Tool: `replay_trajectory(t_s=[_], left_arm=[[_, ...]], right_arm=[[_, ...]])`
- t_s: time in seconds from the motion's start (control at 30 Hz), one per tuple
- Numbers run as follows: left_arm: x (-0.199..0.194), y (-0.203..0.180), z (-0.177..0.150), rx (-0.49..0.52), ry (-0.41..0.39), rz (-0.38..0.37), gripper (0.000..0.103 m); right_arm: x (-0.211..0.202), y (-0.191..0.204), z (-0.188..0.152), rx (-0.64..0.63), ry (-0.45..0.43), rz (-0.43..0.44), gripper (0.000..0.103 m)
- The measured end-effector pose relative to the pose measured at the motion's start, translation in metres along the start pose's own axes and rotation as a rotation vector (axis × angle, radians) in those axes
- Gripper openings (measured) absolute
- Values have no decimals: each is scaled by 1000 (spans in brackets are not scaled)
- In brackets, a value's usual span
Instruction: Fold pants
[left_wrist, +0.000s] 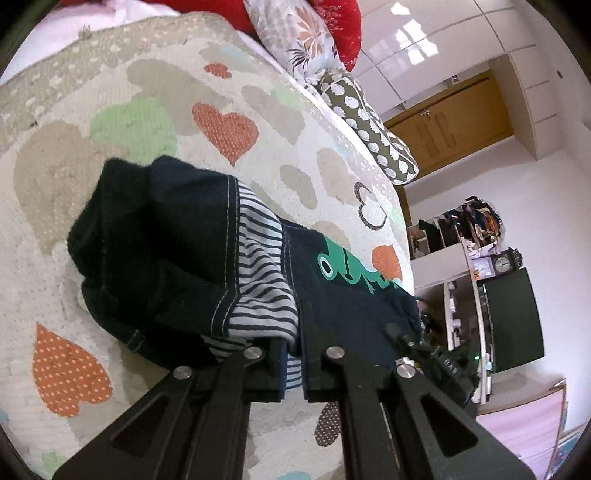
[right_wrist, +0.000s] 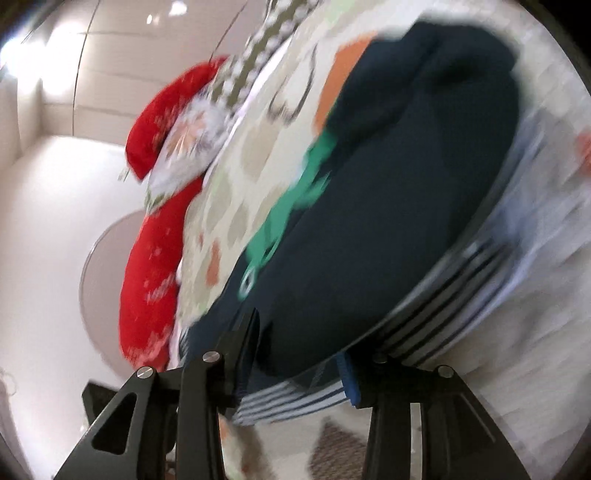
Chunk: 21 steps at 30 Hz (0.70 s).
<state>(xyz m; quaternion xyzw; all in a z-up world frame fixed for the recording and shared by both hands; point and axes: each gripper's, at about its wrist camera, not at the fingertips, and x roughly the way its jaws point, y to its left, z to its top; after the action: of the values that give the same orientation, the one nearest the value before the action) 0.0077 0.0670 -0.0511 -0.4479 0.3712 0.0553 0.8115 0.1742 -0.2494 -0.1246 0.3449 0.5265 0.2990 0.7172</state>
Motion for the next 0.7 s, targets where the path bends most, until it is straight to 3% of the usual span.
replay_trajectory(t_s=[0.07,0.1,0.13,0.37,0.5,0.53,0.57,0.6,0.67,0.7], left_arm=[[-2,-1,4,6,-6,4,5],[-2,-2,7,7,-6,3,5],[0,-3,13,10,-4,1,5],[32,-28,88,87,-44,125,5],[66,-23,144,54,-22,153,6],[74,-17,155,30,-8,151,10],[79,-11,162,12,9,144,13],[84,-5,168,-10,26,123,21],[83,3,170,-41,51,59,31],[80,4,167,-39,55,29,37]], right_arm=[[-13,-2,10,-10,-41,-32,38],[-20,-1,19,-33,-56,-54,17],[-24,3,25,-56,-60,-62,8],[-8,64,79,-265,-78,-139,6],[34,96,125,-335,-86,-203,8],[47,99,137,-336,-80,-213,9],[58,101,146,-338,-69,-229,19],[72,101,157,-344,-56,-266,42],[79,99,165,-351,-64,-308,63],[78,97,169,-352,-81,-319,63]])
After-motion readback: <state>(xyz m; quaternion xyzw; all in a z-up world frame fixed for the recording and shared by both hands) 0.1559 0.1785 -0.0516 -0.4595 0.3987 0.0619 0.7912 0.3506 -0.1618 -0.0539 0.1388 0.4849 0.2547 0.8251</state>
